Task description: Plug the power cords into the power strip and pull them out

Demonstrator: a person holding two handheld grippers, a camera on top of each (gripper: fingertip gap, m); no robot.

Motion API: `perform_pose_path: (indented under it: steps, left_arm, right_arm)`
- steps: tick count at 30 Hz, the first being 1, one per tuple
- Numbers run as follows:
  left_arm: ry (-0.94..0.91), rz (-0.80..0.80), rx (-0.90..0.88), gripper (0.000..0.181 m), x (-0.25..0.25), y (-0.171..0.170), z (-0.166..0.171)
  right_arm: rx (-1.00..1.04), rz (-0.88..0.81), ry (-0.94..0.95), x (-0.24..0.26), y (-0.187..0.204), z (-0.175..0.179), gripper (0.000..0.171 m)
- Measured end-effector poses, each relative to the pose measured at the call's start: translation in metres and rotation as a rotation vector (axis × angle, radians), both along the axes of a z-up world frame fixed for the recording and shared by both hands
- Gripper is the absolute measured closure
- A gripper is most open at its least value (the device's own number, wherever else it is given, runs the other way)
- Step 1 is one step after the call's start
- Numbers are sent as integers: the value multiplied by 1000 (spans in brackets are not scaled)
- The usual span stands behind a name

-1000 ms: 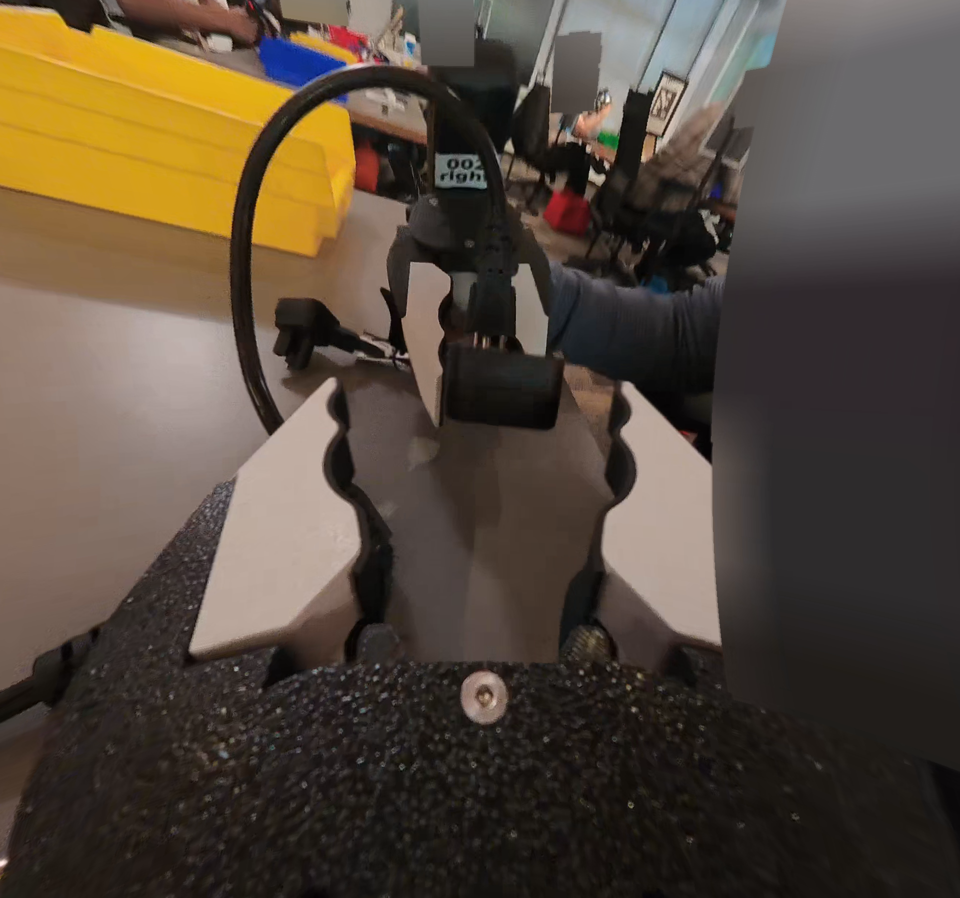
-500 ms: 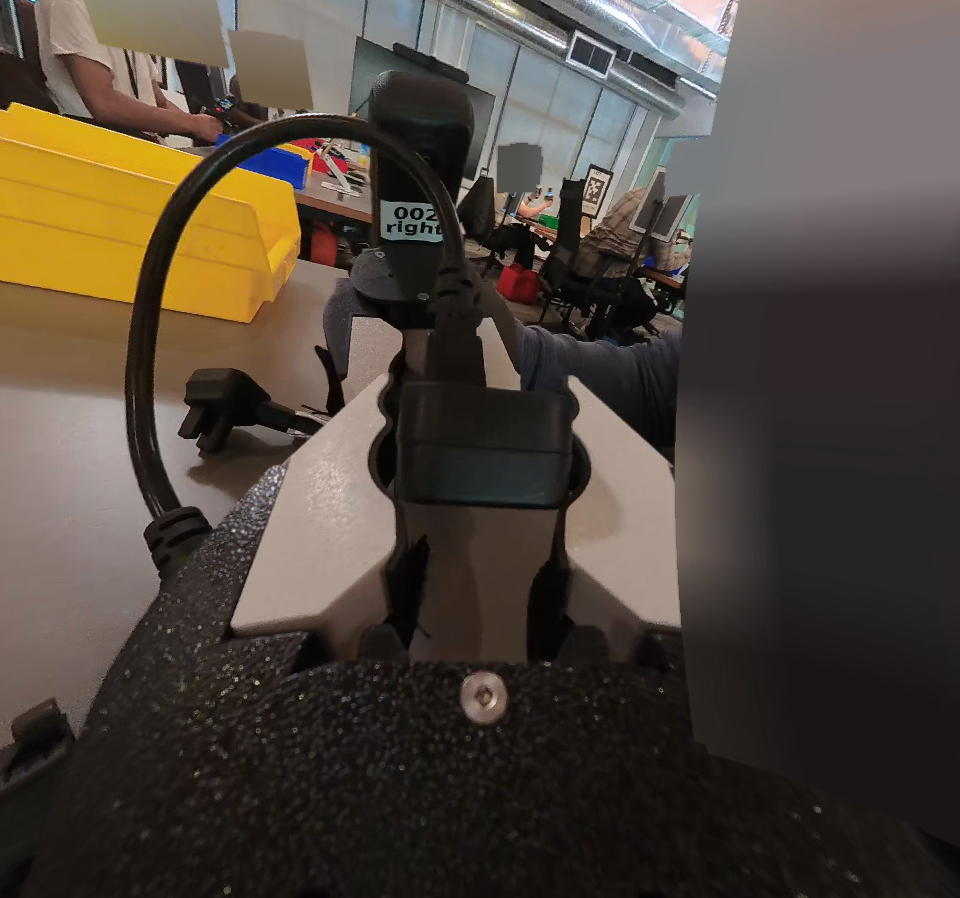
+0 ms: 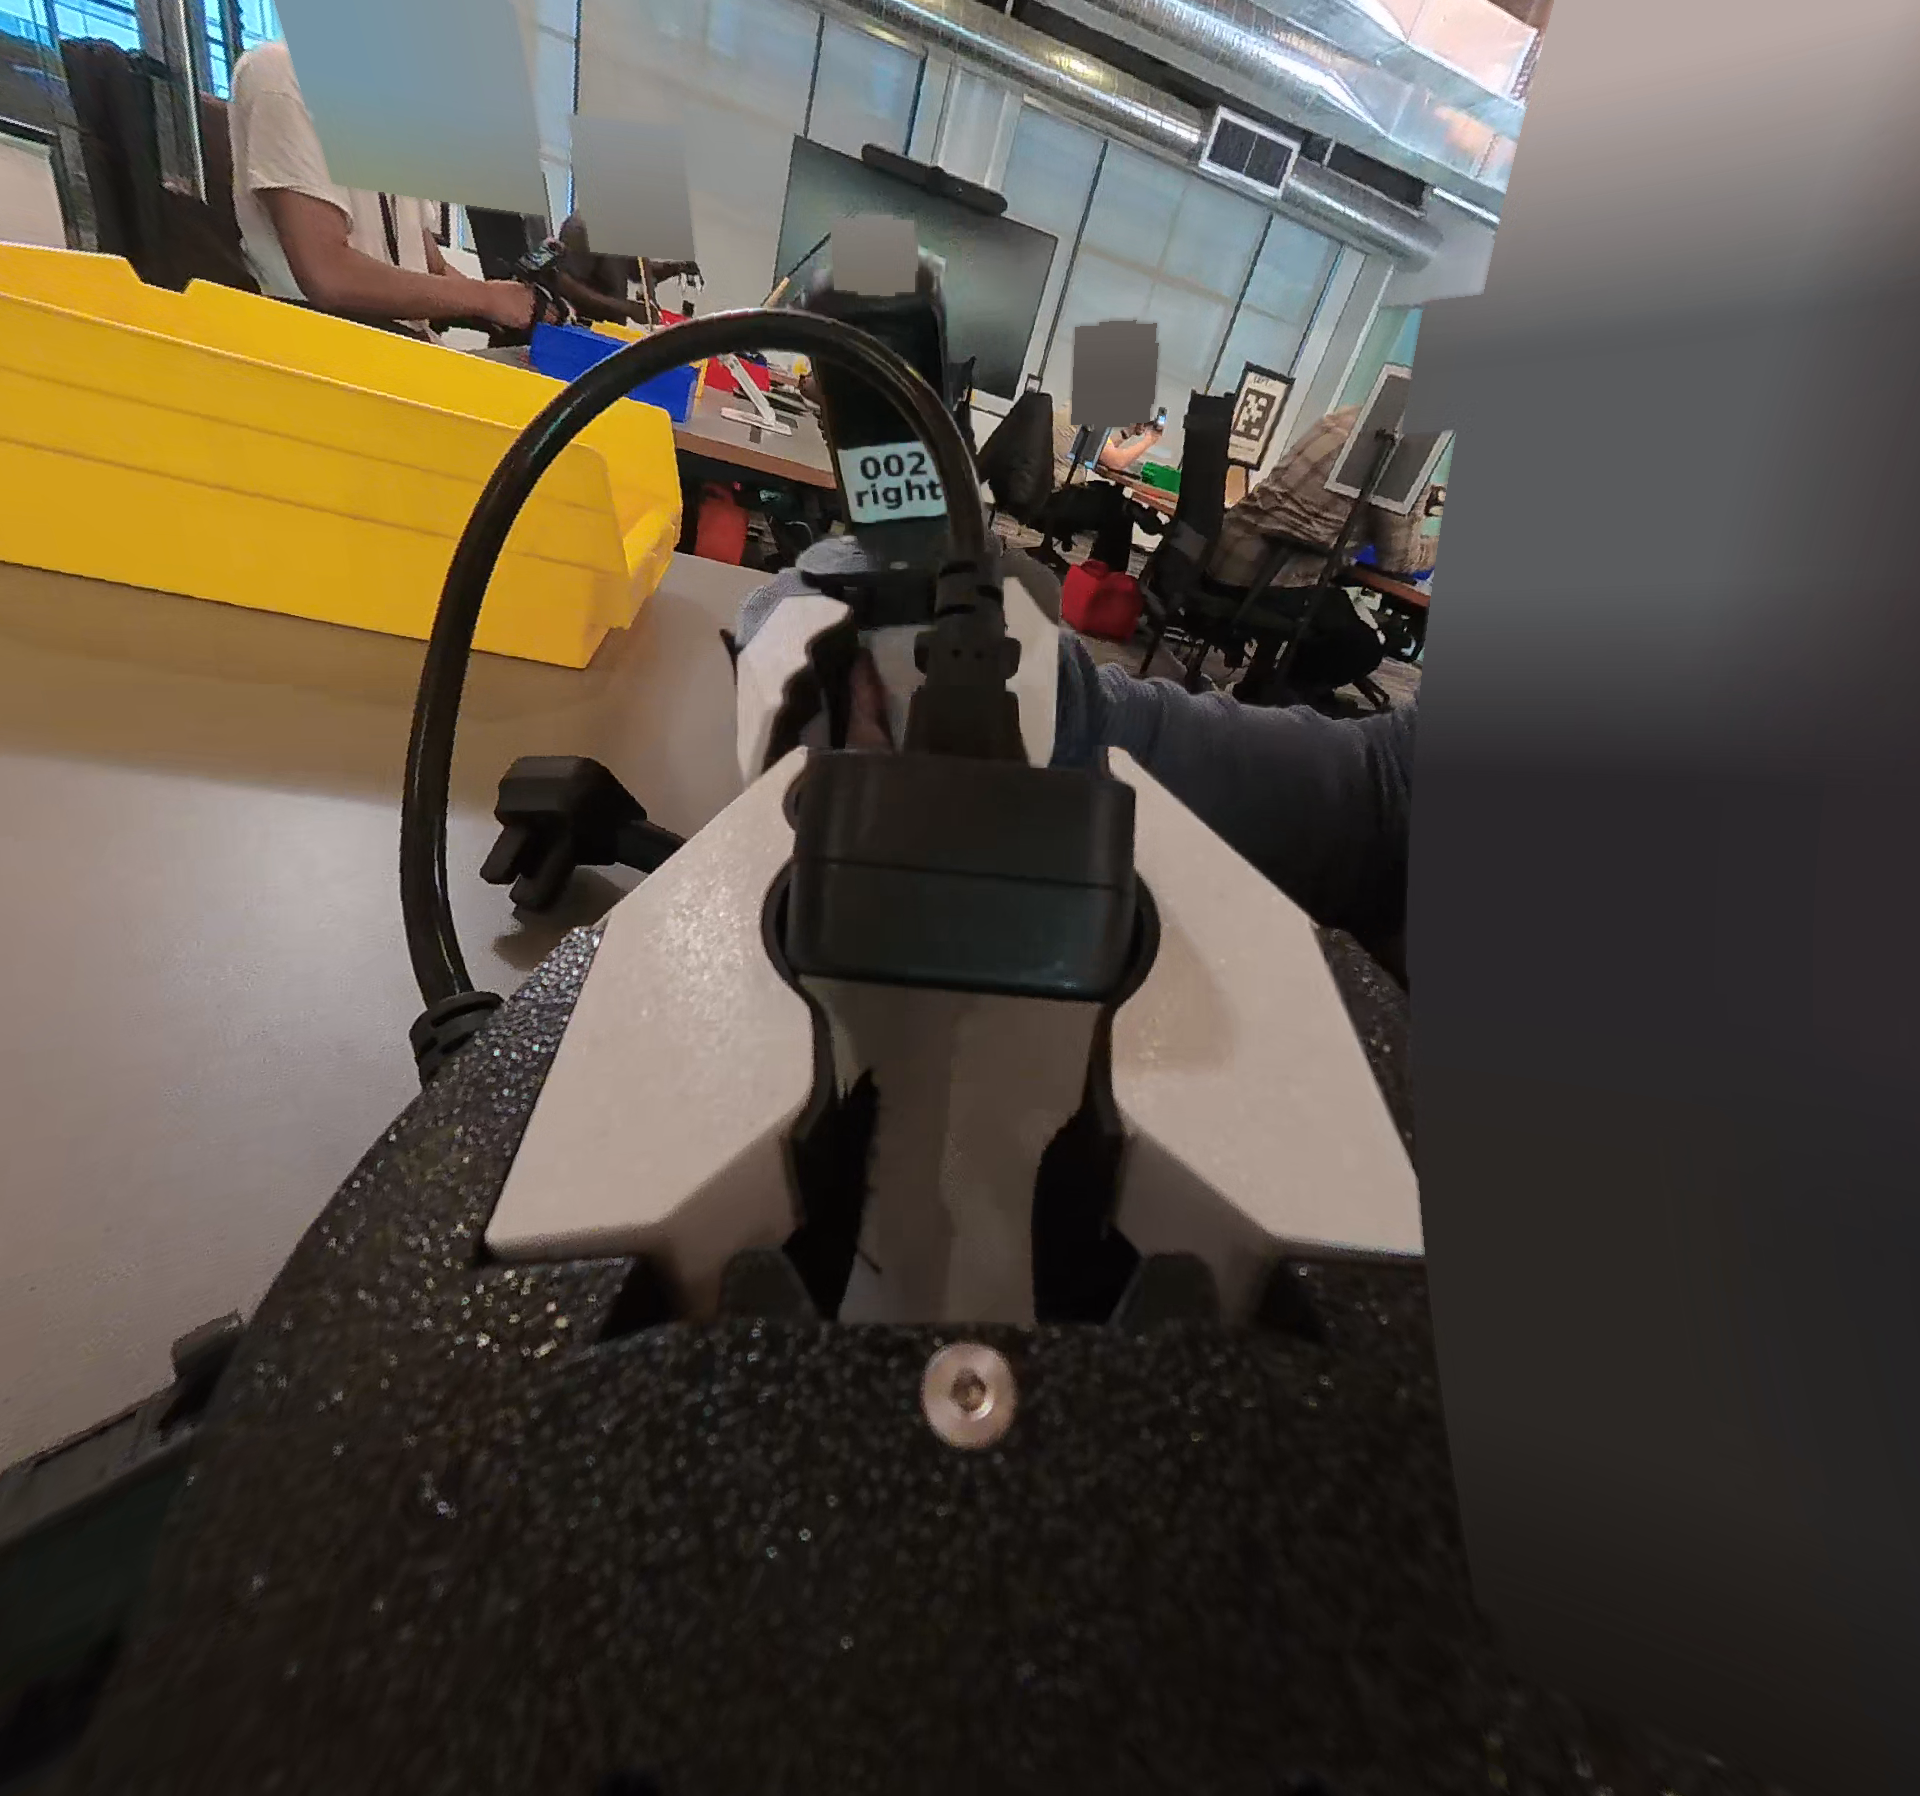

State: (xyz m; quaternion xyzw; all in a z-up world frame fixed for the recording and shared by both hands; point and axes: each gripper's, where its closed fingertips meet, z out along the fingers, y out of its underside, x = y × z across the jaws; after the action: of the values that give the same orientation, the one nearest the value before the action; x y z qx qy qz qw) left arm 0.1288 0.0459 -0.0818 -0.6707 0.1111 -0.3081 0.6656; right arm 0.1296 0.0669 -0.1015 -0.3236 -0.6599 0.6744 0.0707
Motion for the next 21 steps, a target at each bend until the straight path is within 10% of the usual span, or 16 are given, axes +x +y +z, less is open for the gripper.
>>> perform_pose_path:
  steps: [21]
  left_arm:
    - [195,-42,-231,107,20,13,-40]
  right_arm:
    - [-111,-80,119,-4,-20,19,148]
